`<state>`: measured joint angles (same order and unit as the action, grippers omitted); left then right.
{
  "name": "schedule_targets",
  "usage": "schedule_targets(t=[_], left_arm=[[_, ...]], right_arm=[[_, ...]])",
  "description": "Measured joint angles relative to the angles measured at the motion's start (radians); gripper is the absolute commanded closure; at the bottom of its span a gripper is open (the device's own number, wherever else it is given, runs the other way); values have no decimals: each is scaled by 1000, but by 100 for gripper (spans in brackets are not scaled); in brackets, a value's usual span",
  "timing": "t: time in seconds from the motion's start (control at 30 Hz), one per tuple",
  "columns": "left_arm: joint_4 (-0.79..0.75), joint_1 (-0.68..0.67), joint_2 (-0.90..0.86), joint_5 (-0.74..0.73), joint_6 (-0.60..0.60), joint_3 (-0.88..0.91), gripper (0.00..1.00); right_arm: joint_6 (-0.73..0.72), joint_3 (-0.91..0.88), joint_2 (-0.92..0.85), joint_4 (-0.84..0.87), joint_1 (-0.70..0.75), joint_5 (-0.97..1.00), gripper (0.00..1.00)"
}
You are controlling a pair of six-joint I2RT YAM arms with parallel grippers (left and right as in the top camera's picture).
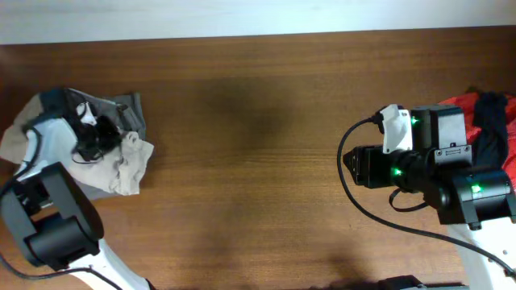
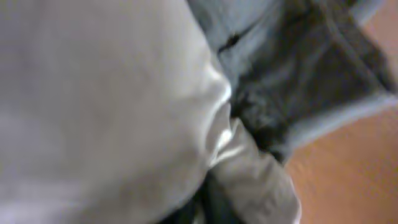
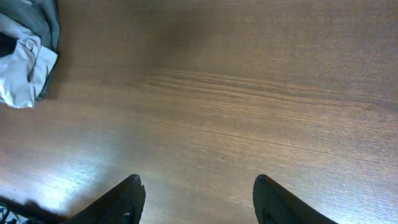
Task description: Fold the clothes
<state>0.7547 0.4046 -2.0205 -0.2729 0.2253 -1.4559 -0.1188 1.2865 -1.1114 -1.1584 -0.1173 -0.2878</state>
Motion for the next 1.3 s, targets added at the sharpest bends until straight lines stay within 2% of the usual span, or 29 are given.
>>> schedule_targets(t=[0.13,0.23,0.27,0.33,0.43,0.6,0.73,0.87,1.03,1.17,1.3], left_arm=[[149,25,8,-16,-10,-119,76],[175,31,53,40,-24,-168,74],[167,31,73,73,-24,-173,77],[137,31,116,144,-29,-181,90],[84,40,153,231,-35,-192,100],[37,99,117,296,-42,-192,99],[38,158,13,312,-41,-192,100],[43,191,-105,306,-41,-192,99],[76,193,-115,291,-42,-216,99],[173,193,-102,250,-42,-270,90],[286,181,-16,157,-63,-346,80]], right_arm=[[-1,0,0,-2,0,0,39],[0,0,0,-3,0,0,39],[0,0,0,-5,0,0,39],[0,0,0,-13,0,0,39],[0,0,0,-17,0,0,39],[-5,0,0,-25,0,0,39],[-9,0,0,-46,0,0,40],[-9,0,0,-54,0,0,40],[-11,0,0,-53,0,0,43],[-9,0,2,-35,0,0,43],[-10,0,24,15,0,0,40]])
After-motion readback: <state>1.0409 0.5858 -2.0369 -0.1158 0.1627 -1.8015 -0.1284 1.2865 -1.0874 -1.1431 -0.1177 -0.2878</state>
